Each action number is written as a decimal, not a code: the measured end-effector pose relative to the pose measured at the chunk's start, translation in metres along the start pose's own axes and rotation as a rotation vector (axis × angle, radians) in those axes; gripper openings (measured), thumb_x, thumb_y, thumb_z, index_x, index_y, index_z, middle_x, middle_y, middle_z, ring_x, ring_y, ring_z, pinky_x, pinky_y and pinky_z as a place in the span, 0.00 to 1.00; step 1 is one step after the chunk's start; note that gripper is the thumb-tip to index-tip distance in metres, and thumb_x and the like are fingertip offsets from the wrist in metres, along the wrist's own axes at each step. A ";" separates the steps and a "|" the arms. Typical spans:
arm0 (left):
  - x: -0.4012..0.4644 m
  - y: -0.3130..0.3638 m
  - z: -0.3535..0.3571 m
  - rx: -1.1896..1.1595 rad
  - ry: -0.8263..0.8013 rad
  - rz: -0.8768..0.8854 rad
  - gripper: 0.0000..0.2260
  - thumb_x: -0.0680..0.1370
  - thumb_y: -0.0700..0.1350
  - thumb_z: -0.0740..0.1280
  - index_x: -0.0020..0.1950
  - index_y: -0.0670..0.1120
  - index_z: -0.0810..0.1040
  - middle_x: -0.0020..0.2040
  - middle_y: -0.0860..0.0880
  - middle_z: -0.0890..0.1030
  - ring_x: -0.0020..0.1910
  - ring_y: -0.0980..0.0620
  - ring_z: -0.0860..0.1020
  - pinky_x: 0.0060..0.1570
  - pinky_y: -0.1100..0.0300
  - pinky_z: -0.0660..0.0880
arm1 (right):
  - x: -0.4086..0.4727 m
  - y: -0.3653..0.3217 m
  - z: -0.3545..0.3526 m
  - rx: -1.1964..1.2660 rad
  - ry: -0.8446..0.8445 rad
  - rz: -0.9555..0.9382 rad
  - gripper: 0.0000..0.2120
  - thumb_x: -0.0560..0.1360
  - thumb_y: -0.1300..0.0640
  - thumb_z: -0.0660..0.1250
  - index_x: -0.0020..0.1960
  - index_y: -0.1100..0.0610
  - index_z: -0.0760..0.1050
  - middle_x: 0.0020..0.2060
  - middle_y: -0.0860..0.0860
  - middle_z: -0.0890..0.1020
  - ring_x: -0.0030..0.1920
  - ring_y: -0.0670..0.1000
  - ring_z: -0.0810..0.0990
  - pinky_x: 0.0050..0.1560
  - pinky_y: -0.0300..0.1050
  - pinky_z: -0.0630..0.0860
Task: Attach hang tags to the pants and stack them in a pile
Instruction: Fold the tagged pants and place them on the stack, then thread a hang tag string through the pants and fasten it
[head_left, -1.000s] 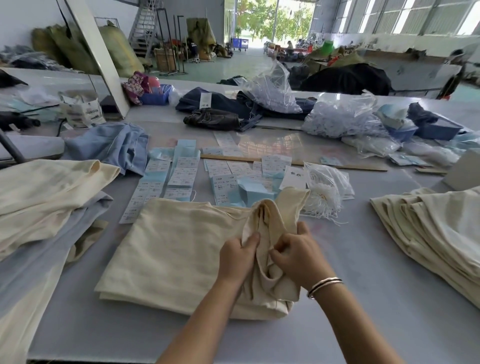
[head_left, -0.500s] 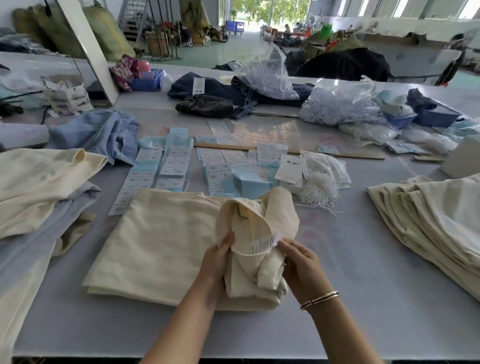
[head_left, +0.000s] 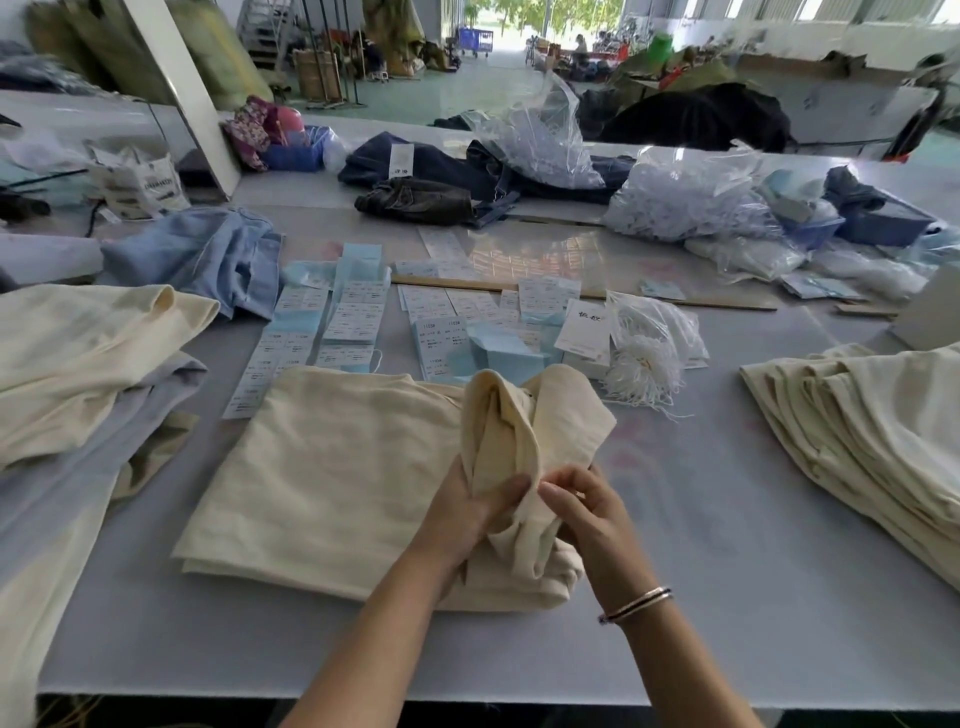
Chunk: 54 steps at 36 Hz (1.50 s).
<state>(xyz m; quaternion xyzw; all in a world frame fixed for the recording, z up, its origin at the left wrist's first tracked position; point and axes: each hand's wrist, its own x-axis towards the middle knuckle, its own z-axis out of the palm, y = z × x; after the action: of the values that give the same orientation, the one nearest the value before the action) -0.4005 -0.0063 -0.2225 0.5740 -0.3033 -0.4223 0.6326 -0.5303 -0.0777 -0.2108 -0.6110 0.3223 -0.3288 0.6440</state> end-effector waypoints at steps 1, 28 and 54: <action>0.000 -0.001 0.001 -0.001 -0.003 0.002 0.31 0.65 0.57 0.75 0.65 0.47 0.75 0.57 0.47 0.82 0.57 0.48 0.80 0.61 0.48 0.75 | -0.002 0.000 0.000 -0.057 -0.005 -0.019 0.07 0.70 0.56 0.74 0.38 0.57 0.78 0.45 0.56 0.73 0.41 0.53 0.76 0.45 0.49 0.75; 0.002 -0.022 0.005 -0.235 0.186 -0.228 0.12 0.79 0.45 0.66 0.62 0.47 0.78 0.56 0.43 0.83 0.57 0.41 0.80 0.60 0.40 0.75 | -0.005 0.021 -0.006 0.401 0.037 0.169 0.20 0.72 0.75 0.59 0.28 0.57 0.76 0.39 0.58 0.71 0.33 0.49 0.77 0.33 0.40 0.77; 0.072 -0.043 -0.008 1.501 -0.175 0.212 0.28 0.78 0.63 0.55 0.77 0.59 0.54 0.80 0.51 0.48 0.78 0.53 0.45 0.74 0.45 0.42 | 0.059 -0.004 -0.152 -0.901 0.283 0.253 0.25 0.72 0.68 0.66 0.69 0.63 0.68 0.52 0.59 0.76 0.50 0.57 0.75 0.52 0.45 0.69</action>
<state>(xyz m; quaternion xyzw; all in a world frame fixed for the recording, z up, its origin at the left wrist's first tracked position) -0.3680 -0.0656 -0.2731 0.7824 -0.6115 -0.0838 0.0833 -0.6204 -0.2135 -0.2150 -0.7344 0.5886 -0.1558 0.3000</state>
